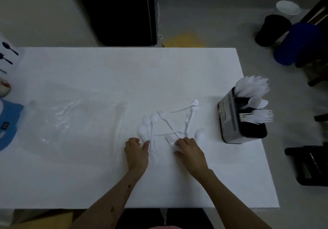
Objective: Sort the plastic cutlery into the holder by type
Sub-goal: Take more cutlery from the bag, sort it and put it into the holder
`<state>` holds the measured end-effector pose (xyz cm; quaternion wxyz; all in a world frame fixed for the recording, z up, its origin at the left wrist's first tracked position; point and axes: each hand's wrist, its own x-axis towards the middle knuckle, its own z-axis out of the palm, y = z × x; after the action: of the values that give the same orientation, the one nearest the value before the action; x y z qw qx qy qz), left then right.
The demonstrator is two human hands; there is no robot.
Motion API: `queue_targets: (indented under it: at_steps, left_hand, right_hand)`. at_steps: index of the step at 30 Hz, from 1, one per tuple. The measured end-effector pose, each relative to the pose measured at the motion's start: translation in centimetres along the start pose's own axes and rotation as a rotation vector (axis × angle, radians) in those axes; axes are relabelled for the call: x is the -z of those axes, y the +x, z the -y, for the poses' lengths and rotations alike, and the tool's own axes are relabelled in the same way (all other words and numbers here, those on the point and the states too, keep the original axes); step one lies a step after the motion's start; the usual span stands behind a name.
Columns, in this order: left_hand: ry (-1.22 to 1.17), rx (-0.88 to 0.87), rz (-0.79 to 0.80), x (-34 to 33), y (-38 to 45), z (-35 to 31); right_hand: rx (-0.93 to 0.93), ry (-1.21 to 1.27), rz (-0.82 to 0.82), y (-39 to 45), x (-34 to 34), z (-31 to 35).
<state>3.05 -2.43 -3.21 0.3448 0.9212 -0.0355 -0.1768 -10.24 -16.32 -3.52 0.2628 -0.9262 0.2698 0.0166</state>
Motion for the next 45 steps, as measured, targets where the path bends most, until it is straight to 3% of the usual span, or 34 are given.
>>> queue_targets:
  at_steps: [10, 17, 24, 28, 31, 35, 41, 43, 45]
  left_hand:
    - [0.055, -0.052, 0.164, 1.2, 2.7, 0.0]
    - [-0.084, 0.017, 0.229, 2.8, 3.7, 0.7]
    - [-0.278, 0.077, 0.31, 3.6, 3.8, 2.3]
    - [-0.4, 0.176, 0.257, 4.1, 3.5, 2.2]
    - [-0.428, 0.219, 0.269, 4.1, 3.5, 2.0]
    - [-0.321, 0.197, 0.298, 3.7, 3.9, 2.5]
    - [-0.578, 0.289, 0.414, 3.6, 3.5, 1.8]
    - [-0.649, 0.323, 0.456, 3.7, 3.4, 1.6]
    - [-0.708, 0.349, 0.478, 3.7, 3.4, 1.4]
  right_hand:
    - [-0.263, 0.038, -0.157, 0.4, -0.8, 0.8]
    - [-0.278, -0.004, -0.244, 0.5, -1.1, 2.2]
    - [-0.2, 0.091, -0.068, 3.4, -3.3, 7.8]
    - [-0.16, -0.041, -0.052, 4.3, -4.0, 9.9]
    - [-0.111, -0.104, 0.05, 4.2, -4.5, 10.4]
    - [-0.217, -0.077, -0.01, 4.0, -4.8, 10.6]
    - [-0.274, -0.136, -0.085, 4.1, -4.0, 10.4]
    - [-0.288, -0.029, -0.112, 4.0, -3.6, 10.2]
    - [-0.347, 0.256, -0.116, 4.0, -3.2, 10.1]
